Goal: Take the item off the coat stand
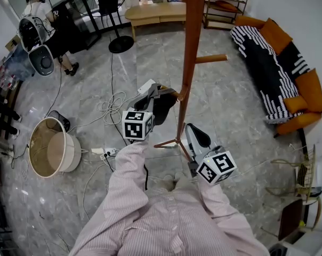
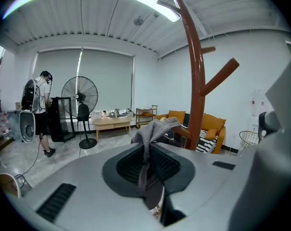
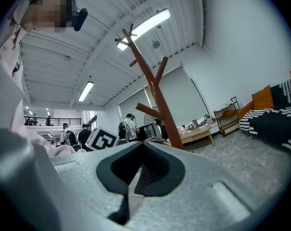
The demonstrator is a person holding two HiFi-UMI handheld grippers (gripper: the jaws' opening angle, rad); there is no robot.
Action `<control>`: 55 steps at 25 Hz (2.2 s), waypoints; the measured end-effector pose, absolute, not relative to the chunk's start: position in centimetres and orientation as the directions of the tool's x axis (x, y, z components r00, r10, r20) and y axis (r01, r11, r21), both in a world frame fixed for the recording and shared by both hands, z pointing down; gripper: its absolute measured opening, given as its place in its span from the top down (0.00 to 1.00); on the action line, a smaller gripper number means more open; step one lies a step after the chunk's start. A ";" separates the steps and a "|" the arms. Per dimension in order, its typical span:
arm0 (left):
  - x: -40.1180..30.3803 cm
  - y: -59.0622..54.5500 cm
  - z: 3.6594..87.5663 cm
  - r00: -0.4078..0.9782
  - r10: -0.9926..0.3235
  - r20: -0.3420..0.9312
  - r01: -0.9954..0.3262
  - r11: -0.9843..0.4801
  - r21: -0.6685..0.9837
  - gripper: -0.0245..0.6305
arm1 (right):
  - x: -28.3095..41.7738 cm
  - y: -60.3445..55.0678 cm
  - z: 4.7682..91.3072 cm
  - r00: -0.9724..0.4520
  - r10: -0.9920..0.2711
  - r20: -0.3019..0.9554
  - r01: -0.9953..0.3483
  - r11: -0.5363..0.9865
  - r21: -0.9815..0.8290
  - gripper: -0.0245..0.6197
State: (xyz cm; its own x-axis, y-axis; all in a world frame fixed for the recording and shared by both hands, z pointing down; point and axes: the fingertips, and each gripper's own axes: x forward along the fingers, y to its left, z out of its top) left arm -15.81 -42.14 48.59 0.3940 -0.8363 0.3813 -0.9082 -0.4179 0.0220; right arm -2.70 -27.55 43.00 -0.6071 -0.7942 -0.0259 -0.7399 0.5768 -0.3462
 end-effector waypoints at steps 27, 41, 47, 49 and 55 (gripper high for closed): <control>-20.9 -42.3 46.2 0.344 -0.885 0.315 -0.939 -0.334 0.087 0.91 | -3.8 -26.4 42.7 -0.590 -0.805 -0.060 -0.744 0.571 -0.346 0.95; -23.4 -38.9 46.0 0.322 -0.901 0.290 -0.947 -0.304 0.105 0.91 | -4.1 -26.4 42.3 -0.600 -0.797 -0.069 -0.738 0.585 -0.335 0.95; -23.6 -36.1 45.0 0.326 -0.912 0.249 -0.944 -0.303 0.128 0.91 | -3.7 -26.7 41.9 -0.621 -0.781 -0.071 -0.725 0.606 -0.327 0.95; -23.5 -35.1 44.4 0.328 -0.914 0.239 -0.944 -0.306 0.127 0.91 | -3.5 -26.7 41.6 -0.629 -0.775 -0.067 -0.721 0.612 -0.325 0.95; -22.9 -31.6 43.4 0.309 -0.923 0.231 -0.950 -0.285 0.132 0.91 | -2.1 -26.5 41.2 -0.647 -0.761 -0.047 -0.711 0.624 -0.324 0.95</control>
